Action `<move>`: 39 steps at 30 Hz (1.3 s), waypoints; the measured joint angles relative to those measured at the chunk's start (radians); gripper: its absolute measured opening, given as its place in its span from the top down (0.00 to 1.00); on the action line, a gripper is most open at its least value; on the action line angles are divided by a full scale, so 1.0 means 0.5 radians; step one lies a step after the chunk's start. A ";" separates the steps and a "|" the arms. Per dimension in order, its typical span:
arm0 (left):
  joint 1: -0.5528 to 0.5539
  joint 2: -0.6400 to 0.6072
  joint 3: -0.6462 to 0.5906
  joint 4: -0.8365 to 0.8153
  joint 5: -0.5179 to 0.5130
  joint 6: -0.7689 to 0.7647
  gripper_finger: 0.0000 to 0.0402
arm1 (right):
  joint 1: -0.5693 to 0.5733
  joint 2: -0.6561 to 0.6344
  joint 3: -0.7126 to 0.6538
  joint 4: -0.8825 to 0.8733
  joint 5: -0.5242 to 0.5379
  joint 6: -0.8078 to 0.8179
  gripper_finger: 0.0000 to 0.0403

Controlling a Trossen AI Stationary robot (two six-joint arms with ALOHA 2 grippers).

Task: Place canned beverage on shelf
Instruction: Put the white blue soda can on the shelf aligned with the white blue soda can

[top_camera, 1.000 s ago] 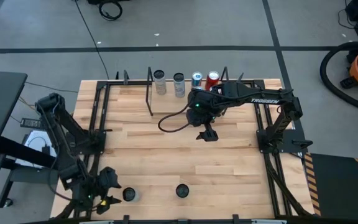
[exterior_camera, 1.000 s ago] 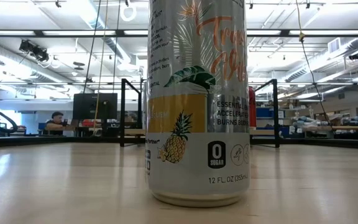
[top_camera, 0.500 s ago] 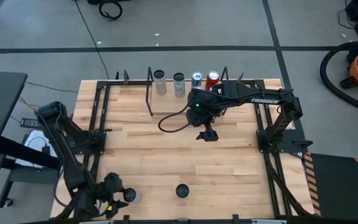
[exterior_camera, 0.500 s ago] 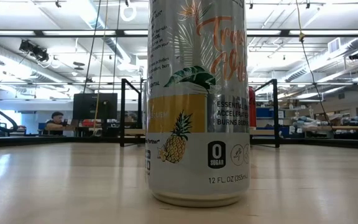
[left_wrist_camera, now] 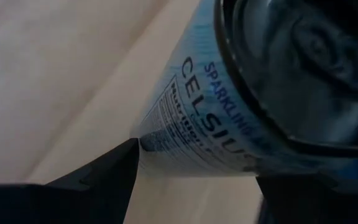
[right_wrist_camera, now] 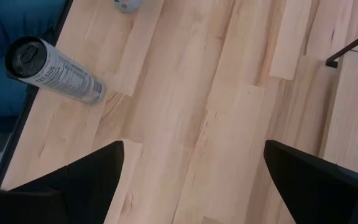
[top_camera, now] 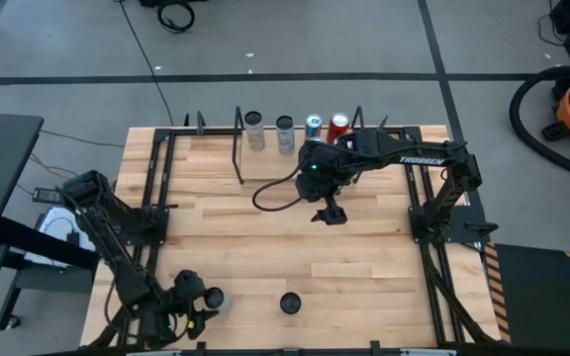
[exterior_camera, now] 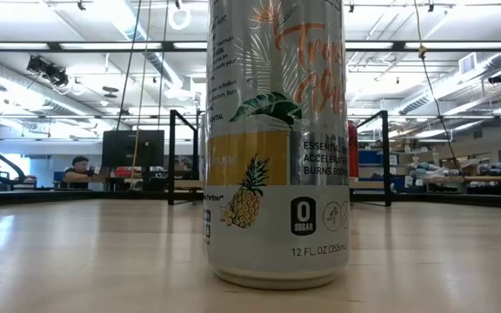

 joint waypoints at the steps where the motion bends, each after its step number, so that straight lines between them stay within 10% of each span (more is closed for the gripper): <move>1: 0.019 0.010 0.000 -0.019 -0.003 0.005 0.24 | 0.001 0.000 0.000 0.004 0.000 0.001 0.02; 18: 0.510 0.026 0.001 -0.434 0.002 0.285 0.24 | 0.001 0.000 0.000 0.016 0.000 0.006 0.02; 39: 1.224 0.026 -0.002 0.084 0.160 1.350 0.24 | -0.001 0.000 0.000 0.016 0.000 -0.012 0.02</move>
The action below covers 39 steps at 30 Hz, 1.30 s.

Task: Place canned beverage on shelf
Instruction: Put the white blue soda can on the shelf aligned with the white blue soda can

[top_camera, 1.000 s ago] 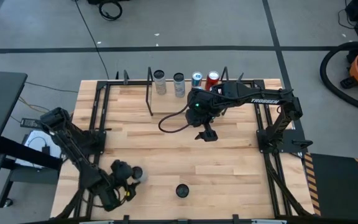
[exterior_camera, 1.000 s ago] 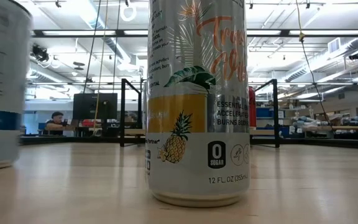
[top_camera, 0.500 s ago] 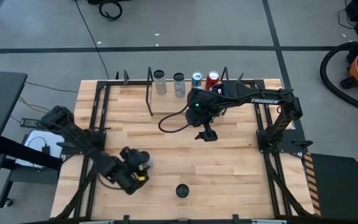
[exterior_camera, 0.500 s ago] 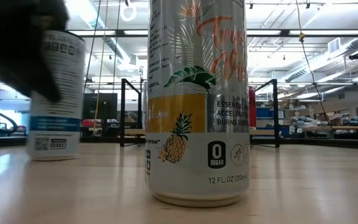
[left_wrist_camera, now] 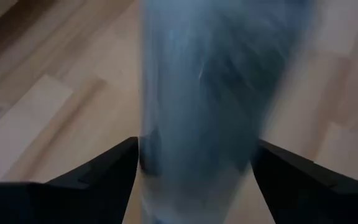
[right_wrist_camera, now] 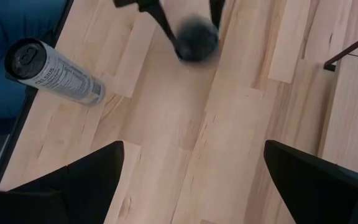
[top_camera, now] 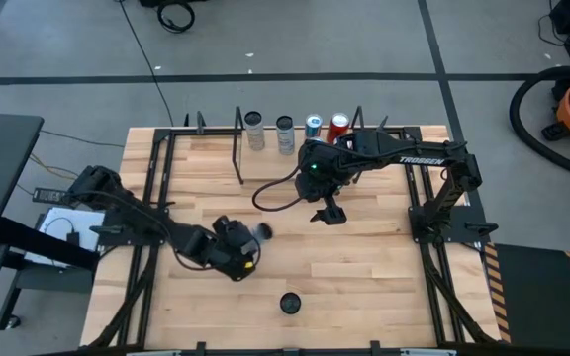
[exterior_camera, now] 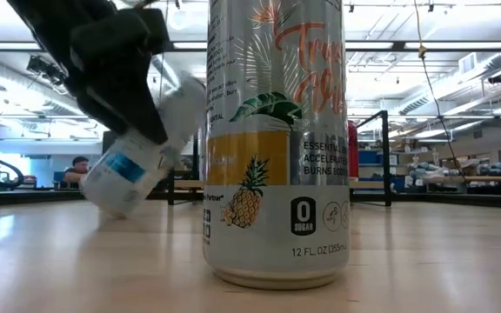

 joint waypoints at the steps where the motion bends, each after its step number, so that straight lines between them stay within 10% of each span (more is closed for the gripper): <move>1: 0.005 0.000 0.000 -0.020 0.000 -0.023 0.24 | 0.000 0.000 0.000 0.000 0.000 -0.001 0.02; 22: 0.224 0.021 -0.001 0.174 0.093 0.068 0.25 | 0.000 0.001 0.001 0.016 0.000 0.007 0.02; 39: 0.540 0.303 0.008 0.330 0.714 0.141 0.25 | 0.000 0.001 0.001 0.011 0.000 0.005 0.02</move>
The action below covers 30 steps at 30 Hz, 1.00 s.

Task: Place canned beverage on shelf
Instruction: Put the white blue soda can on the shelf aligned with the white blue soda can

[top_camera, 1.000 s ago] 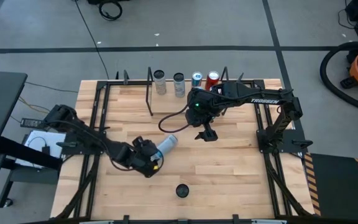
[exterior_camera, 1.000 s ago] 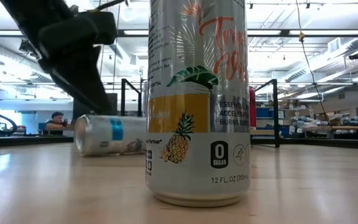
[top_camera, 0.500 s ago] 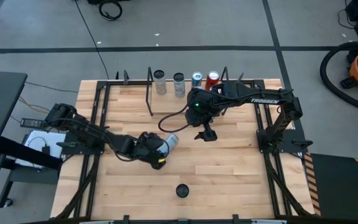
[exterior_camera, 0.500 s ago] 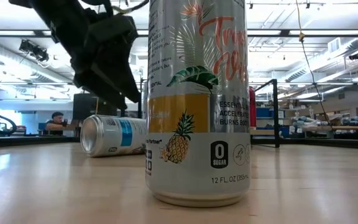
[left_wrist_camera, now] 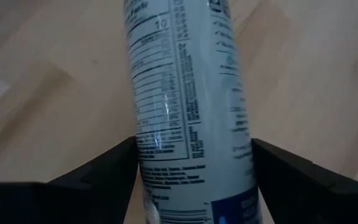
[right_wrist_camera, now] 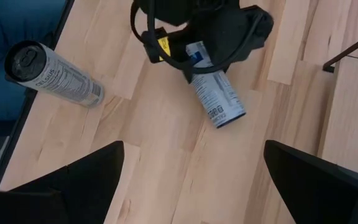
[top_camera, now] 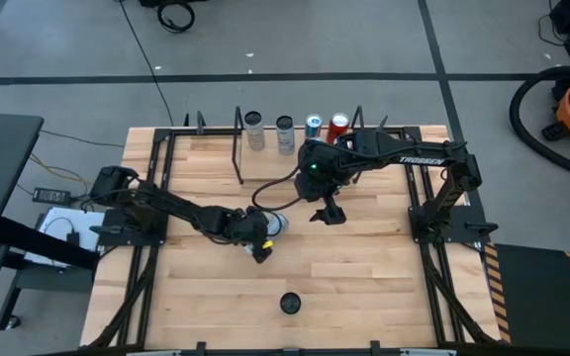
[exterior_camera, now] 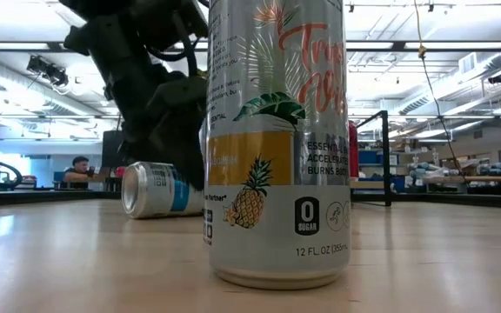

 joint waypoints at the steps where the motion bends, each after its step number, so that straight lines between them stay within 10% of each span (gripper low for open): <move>1: 0.005 0.015 0.003 -0.001 0.005 0.008 0.25 | 0.000 0.000 0.000 0.000 0.000 0.000 0.02; 30: 0.217 -0.153 -0.021 0.054 0.718 0.270 0.37 | -0.001 0.000 0.000 -0.102 0.077 0.037 0.02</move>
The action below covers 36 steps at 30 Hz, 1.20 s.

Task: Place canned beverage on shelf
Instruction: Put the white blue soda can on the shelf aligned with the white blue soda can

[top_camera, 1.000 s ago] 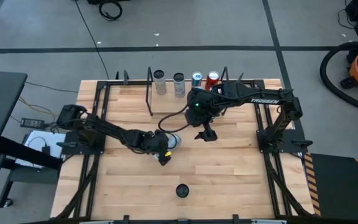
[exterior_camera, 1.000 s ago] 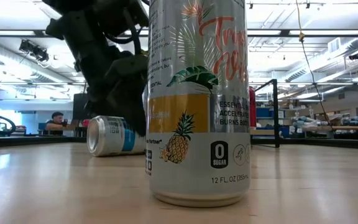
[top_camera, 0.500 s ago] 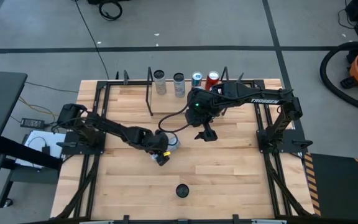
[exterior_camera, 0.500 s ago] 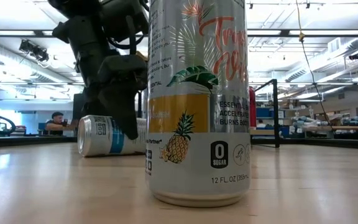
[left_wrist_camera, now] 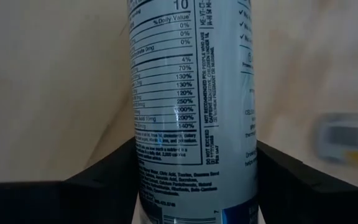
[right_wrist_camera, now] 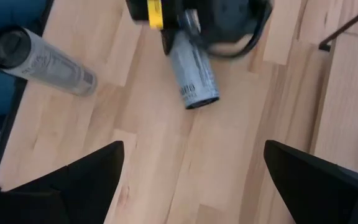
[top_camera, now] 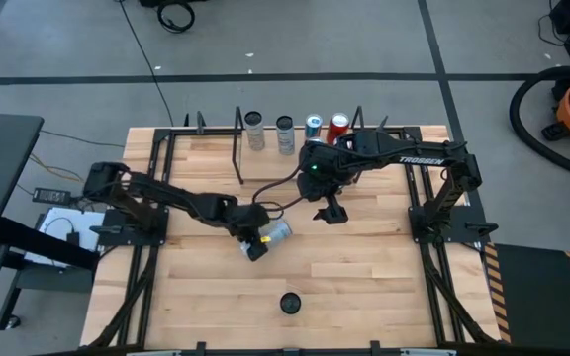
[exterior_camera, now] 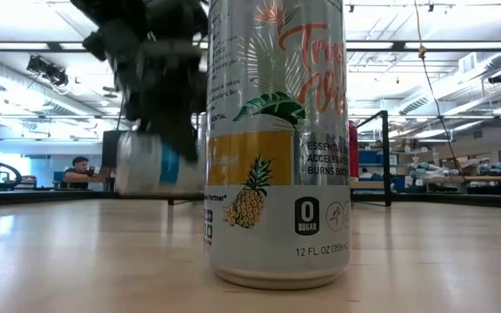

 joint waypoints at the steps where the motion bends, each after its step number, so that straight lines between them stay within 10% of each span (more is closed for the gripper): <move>1: 0.014 -0.042 0.002 0.008 0.030 0.027 0.37 | 0.000 0.000 0.000 -0.019 0.007 0.000 0.02; 18: 0.056 -0.763 0.007 0.187 0.781 0.351 0.35 | 0.115 0.000 0.000 0.000 -0.165 0.117 0.02; 36: -0.062 -0.865 0.012 0.446 1.014 0.483 0.36 | 0.631 0.000 0.000 0.755 0.308 -0.389 0.02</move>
